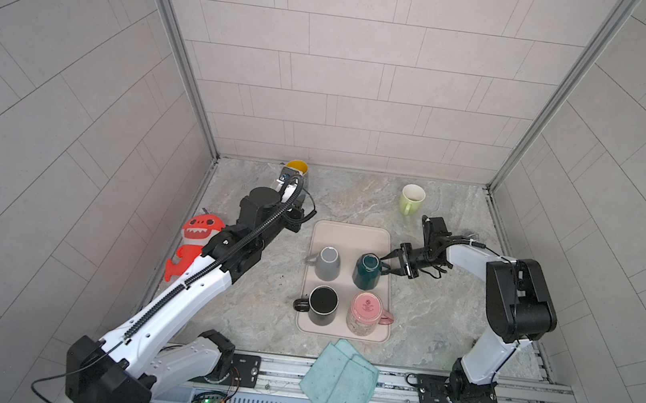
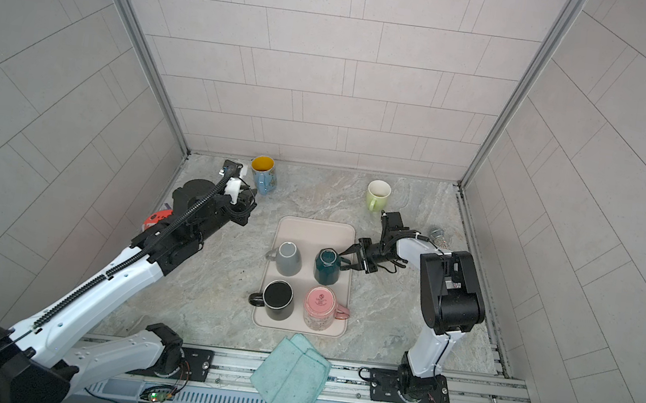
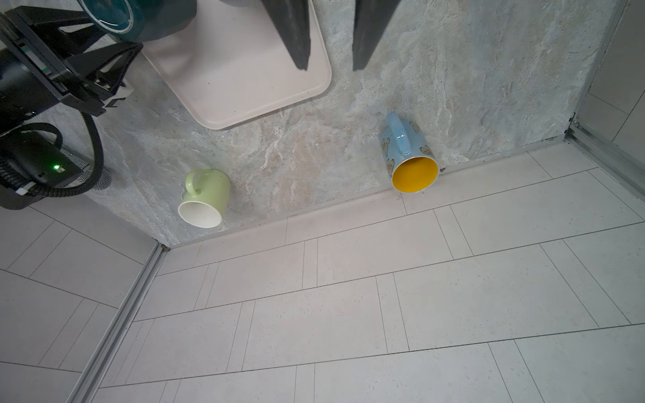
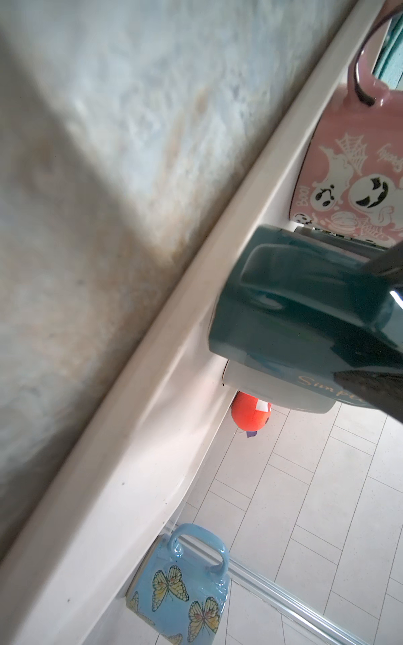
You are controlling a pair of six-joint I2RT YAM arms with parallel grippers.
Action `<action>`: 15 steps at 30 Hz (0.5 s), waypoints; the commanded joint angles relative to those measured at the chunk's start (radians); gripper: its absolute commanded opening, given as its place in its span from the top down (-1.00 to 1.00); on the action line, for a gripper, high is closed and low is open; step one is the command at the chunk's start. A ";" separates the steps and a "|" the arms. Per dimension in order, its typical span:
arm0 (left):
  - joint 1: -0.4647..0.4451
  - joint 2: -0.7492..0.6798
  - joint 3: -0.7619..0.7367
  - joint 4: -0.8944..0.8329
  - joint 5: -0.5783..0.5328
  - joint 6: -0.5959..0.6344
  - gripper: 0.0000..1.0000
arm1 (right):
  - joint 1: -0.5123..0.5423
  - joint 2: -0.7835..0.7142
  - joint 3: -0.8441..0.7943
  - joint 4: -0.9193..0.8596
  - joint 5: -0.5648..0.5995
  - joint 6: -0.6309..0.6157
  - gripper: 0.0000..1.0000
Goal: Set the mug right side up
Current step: 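Lower the right gripper onto the upside-down dark green mug on the tray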
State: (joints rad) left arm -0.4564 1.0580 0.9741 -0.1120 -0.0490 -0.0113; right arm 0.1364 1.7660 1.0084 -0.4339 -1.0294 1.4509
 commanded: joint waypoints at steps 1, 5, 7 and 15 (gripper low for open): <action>0.007 -0.020 -0.008 0.001 -0.010 -0.005 0.49 | -0.007 0.006 0.022 -0.046 0.014 -0.012 0.27; 0.009 -0.026 -0.012 -0.003 -0.010 -0.005 0.50 | -0.010 -0.009 0.021 -0.073 0.023 -0.028 0.25; 0.010 -0.027 -0.010 -0.002 -0.010 -0.005 0.50 | -0.009 -0.020 0.019 -0.095 0.023 -0.042 0.24; 0.011 -0.027 -0.009 0.003 0.008 -0.010 0.49 | -0.008 -0.043 0.013 -0.180 0.022 -0.111 0.24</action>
State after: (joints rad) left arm -0.4511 1.0519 0.9718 -0.1211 -0.0475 -0.0113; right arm 0.1280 1.7538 1.0229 -0.5381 -1.0206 1.3701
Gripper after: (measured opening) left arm 0.253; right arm 0.381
